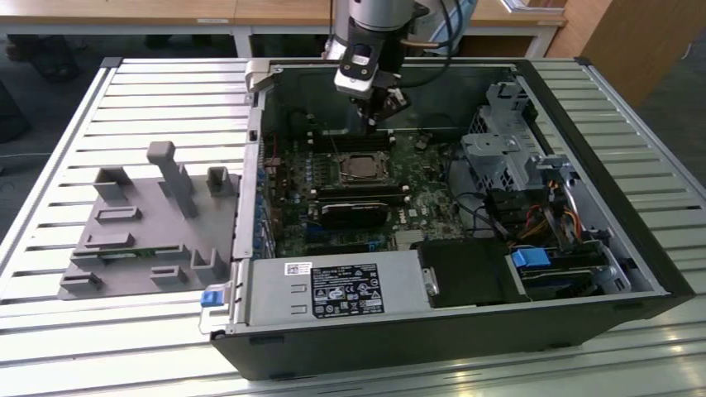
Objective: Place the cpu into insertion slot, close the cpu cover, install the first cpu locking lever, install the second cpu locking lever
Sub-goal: 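Install the first cpu locking lever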
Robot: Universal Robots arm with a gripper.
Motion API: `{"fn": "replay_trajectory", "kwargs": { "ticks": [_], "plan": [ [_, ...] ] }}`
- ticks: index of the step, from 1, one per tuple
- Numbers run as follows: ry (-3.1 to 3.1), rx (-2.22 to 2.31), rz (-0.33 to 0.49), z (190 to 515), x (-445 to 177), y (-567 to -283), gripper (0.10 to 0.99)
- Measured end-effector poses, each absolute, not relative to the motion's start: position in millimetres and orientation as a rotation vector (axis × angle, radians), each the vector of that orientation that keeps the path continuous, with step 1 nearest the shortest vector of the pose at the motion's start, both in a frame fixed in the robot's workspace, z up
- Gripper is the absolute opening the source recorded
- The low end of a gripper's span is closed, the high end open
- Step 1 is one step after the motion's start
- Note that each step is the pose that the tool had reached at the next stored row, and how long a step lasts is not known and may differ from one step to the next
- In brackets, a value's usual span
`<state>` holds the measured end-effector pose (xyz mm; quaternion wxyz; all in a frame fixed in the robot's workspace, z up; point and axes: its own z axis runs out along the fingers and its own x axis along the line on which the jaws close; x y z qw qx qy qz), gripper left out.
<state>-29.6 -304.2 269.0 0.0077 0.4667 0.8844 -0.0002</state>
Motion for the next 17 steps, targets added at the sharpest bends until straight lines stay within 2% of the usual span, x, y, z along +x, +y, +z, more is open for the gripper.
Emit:
{"fn": "replay_trajectory", "kwargs": {
  "ticks": [17],
  "plan": [
    [2.957, 1.016, 0.003, 269.0, -29.6, -304.2, 0.106]
  ]
}}
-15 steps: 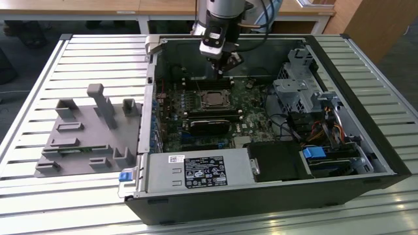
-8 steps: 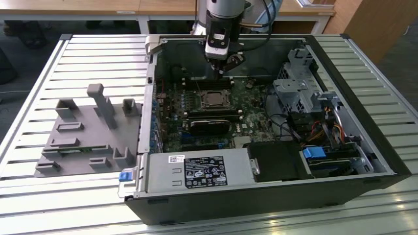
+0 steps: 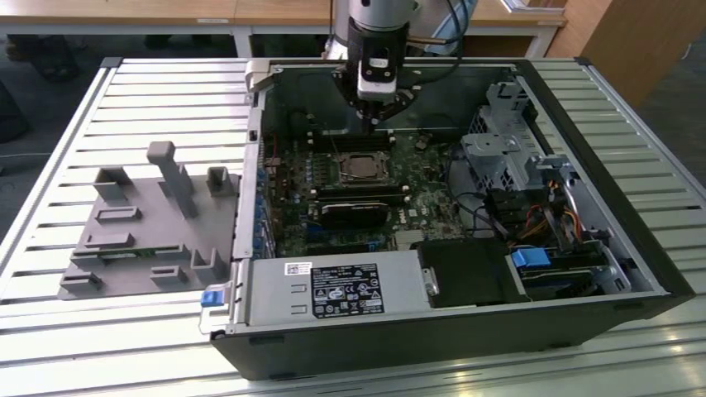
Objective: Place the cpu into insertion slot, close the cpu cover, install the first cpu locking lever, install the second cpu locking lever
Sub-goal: 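Install the first cpu locking lever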
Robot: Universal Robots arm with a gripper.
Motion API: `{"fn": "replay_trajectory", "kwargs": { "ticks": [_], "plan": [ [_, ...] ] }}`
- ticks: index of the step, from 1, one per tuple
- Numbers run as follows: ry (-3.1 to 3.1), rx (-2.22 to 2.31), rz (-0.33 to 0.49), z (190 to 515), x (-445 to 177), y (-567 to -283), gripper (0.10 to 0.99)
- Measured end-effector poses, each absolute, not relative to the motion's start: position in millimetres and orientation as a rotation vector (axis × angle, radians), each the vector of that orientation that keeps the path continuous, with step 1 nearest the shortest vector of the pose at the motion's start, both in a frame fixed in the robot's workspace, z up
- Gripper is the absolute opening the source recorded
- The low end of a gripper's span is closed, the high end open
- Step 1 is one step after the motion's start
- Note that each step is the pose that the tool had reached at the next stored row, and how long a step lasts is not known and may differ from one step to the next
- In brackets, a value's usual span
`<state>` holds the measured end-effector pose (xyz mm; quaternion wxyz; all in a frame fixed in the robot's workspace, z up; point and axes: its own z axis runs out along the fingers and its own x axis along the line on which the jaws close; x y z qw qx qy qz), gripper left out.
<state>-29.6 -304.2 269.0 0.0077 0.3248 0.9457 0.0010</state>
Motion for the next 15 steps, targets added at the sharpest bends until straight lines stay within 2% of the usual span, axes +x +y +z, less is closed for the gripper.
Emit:
{"fn": "replay_trajectory", "kwargs": {
  "ticks": [15],
  "plan": [
    [3.068, 0.604, 0.006, 268.7, -29.6, -304.2, 0.106]
  ]
}}
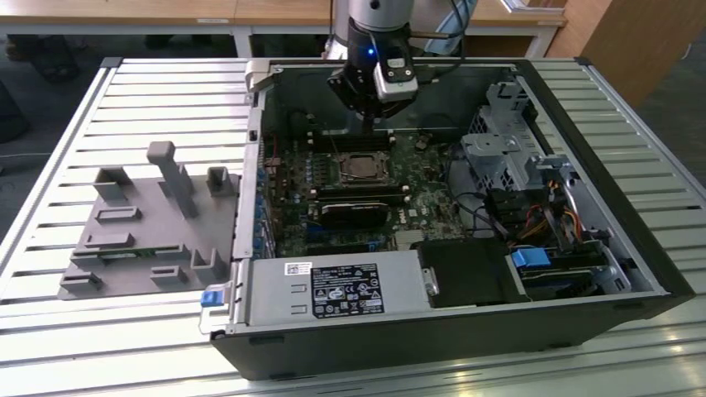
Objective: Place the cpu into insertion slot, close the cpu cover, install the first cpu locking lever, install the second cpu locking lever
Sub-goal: 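Install the first cpu locking lever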
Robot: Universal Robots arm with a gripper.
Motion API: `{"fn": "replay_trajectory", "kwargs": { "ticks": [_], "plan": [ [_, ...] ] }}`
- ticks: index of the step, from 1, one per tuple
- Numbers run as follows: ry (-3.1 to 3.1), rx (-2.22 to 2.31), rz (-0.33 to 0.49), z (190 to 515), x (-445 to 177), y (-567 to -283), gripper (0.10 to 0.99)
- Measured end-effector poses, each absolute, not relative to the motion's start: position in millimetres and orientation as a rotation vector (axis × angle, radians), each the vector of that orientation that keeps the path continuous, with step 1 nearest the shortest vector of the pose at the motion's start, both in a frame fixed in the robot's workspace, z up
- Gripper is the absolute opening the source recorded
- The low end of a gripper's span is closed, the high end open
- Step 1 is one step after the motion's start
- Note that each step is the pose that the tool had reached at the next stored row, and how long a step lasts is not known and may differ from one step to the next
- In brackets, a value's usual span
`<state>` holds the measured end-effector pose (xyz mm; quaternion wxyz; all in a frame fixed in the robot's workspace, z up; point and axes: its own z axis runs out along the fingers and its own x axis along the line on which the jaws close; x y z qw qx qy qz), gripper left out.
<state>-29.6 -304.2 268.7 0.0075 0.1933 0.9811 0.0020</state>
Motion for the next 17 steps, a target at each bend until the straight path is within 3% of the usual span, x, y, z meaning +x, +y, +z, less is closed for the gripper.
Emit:
{"fn": "replay_trajectory", "kwargs": {
  "ticks": [17],
  "plan": [
    [3.125, 0.126, 0.01, 268.1, -29.6, -304.2, 0.106]
  ]
}}
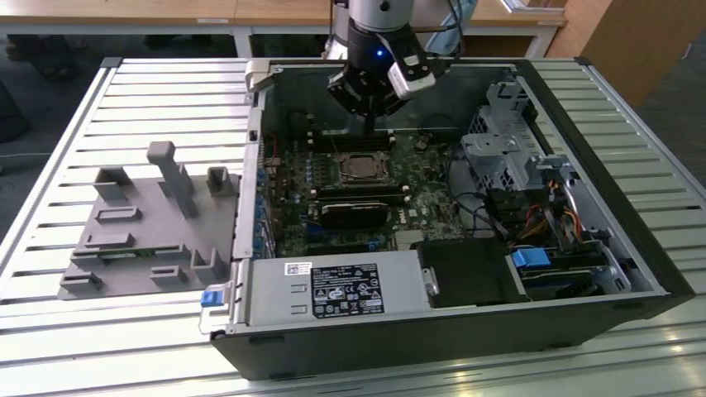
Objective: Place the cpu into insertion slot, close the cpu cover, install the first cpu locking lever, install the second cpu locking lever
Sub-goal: 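Install the first cpu locking lever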
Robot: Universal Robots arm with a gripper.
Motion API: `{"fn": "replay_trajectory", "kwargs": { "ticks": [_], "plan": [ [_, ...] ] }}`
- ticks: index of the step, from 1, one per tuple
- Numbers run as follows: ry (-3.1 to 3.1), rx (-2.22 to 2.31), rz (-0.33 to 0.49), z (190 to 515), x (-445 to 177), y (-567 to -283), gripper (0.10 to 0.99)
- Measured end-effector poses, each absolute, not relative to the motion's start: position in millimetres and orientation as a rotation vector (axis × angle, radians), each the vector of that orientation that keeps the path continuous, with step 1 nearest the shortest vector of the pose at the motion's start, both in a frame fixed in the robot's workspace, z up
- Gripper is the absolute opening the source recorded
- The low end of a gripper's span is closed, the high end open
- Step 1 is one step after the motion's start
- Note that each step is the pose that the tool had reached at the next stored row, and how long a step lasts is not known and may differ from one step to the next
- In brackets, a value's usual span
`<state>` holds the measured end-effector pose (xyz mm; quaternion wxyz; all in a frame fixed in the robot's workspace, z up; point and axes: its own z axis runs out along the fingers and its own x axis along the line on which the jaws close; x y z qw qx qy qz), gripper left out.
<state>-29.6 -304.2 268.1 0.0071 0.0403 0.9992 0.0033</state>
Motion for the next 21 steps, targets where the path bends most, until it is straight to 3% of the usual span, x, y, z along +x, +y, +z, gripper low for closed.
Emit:
{"fn": "replay_trajectory", "kwargs": {
  "ticks": [6, 21],
  "plan": [
    [3.127, 0.058, 0.096, 267.5, -30.4, -304.2, 0.106],
    [3.127, 0.079, 0.096, 264.9, -58.6, -304.1, 0.106]
  ]
}}
